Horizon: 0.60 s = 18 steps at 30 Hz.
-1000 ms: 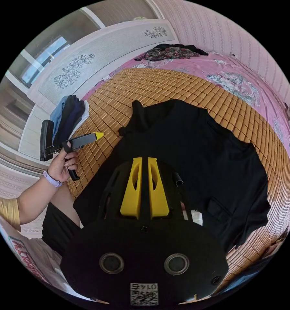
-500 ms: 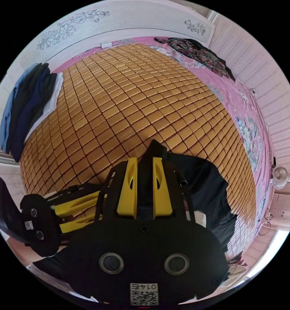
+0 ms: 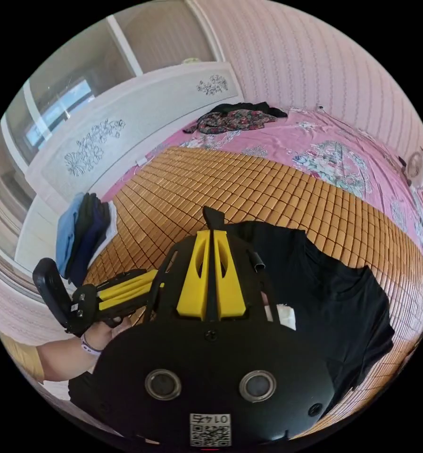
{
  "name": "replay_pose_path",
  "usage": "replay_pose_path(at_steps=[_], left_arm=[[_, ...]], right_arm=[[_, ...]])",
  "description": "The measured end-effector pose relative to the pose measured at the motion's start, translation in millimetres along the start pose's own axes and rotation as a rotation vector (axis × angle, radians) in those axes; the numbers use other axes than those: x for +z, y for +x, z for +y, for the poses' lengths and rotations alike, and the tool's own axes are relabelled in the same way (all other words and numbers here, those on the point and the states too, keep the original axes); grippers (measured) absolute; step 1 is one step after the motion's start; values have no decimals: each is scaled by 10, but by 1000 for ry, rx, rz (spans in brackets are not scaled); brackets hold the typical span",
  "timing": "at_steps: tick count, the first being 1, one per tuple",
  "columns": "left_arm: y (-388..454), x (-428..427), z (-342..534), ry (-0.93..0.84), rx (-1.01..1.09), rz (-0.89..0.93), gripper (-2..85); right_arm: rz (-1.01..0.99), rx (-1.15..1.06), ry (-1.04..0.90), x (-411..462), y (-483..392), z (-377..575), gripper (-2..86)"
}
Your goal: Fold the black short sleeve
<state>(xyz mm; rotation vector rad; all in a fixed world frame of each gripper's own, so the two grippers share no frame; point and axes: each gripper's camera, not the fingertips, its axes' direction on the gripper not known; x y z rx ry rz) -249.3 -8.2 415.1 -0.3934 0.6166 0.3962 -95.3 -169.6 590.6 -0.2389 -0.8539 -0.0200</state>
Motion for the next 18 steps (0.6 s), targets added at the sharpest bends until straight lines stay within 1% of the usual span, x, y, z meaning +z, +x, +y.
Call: replay_pose_path(at_steps=[3,5,8,11,15,18], left_arm=[[98,22,30,-51,0,38,41],[118,60,43,-86,-18,32,43],[135,146,4,-142,-56,49,44],[214,220,-110,-172,-53,72,44],[497,308,-373,-199,27,106,42],[816,496,-629,-274,143,179,39]], right_arm=[[22,81,9,-305,389,385,9],[15,108,-42,-378,612,692,24],[6,145,-101,-440,788,976,44],[-27,176,-108,-588,912,1170,48],[-3,232,-57,-926,1121,1443,50],[111,309,-7,-1285,1369,1759,49]])
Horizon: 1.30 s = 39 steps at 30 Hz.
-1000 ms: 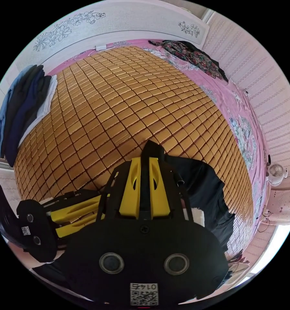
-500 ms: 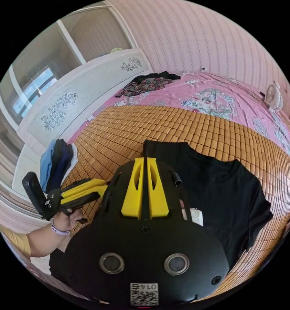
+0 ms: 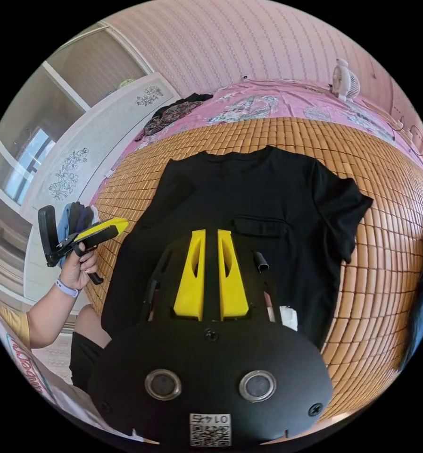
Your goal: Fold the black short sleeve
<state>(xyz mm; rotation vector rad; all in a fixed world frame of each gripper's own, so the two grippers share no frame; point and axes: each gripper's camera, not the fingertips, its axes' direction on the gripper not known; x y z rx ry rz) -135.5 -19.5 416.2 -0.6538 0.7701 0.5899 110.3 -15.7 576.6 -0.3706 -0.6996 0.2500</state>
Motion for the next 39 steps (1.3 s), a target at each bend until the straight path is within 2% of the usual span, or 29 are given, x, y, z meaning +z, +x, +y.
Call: replay_pose_path(at_steps=[6,11,14,19,24,31,35,37,39], left_arm=[[594,475,-879,-84,155,116,39],[1137,983,-1560,-166,246,157,41],[1447,1261,-1892,-206,291,169,43],[1798,1628,-2280,-208,323,82,64],[1988,2026,-2587,-303,266,76,86],[2173,2408,-2674,-381,290,-134,87],[2059,2274,-2707,-333,237,-117,6],[1970,1993,-2683,-239,231,-97,-2],[1747,1465,-2512,-84,199,-52,-3]], right_arm=[[110,191,56,-461,791,301,53],[91,363,97,-634,1360,372,81],[71,383,134,-686,1506,365,88],[51,442,133,-687,1664,318,68],[32,401,166,-730,1743,408,18],[-16,415,184,-873,1826,471,2],[53,392,163,-926,1729,434,2],[74,365,164,-1001,1674,424,2],[71,232,244,-1213,1534,436,4]])
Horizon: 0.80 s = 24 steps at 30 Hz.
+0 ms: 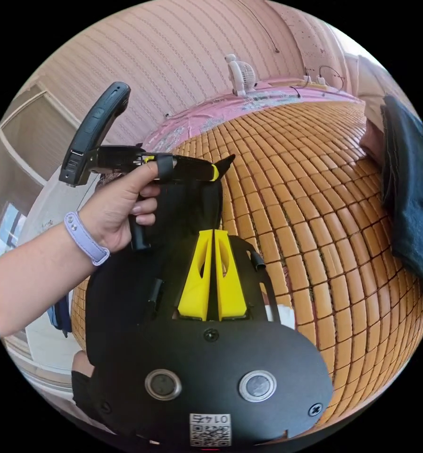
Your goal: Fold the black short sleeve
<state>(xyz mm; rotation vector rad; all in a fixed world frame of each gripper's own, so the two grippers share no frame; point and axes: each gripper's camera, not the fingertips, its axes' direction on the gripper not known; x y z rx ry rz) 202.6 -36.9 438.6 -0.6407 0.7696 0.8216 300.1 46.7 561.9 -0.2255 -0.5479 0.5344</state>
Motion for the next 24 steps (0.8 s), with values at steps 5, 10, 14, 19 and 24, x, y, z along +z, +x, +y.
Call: replay_pose_path(at_steps=[5,10,14,19,24], left_arm=[[-670,-418,800,-3,-148,-41,35],[-1282,-682,1436,-32,-293,36,49],[-1619,-996,1769,11,-309,-67,49],[-2099,-1124,2040,18,-391,-112,49],[-2391,-923,2255,-42,-439,-103,55]], right_arm=[[-160,-207,11,-402,-121,45,13],[-153,-203,-150,-262,-96,17,43],[-84,-257,-222,-47,-285,-178,58],[7,-355,-239,334,-685,-624,80],[81,-368,-215,741,-963,-1165,107]])
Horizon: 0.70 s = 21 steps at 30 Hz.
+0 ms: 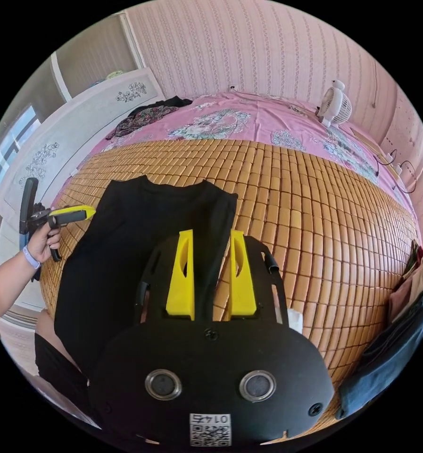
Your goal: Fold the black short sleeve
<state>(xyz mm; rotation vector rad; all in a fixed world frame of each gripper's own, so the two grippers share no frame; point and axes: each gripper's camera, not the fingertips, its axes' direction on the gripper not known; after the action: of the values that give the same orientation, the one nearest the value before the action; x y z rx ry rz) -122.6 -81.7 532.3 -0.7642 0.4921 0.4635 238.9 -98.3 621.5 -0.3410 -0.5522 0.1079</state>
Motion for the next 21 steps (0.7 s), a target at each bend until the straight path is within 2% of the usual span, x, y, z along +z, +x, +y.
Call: replay_pose_path(at_steps=[3,4,8,12,16,21], left_arm=[[-40,85,115,12,33,-51,45],[-53,91,137,16,36,-62,41],[-269,101,286,48,7,-9,16],[-503,-6,392,82,-31,64,37],[-715,-167,414,163,-61,34,42],[-960,34,237,111,-127,33,73]], right_arm=[[9,21,-132,297,91,-317,77],[16,49,-183,371,174,-393,39],[-59,210,-135,240,647,-468,2],[-147,269,-132,139,868,-414,8],[-145,215,-91,-13,895,-351,43],[-167,211,-90,133,830,-371,93]])
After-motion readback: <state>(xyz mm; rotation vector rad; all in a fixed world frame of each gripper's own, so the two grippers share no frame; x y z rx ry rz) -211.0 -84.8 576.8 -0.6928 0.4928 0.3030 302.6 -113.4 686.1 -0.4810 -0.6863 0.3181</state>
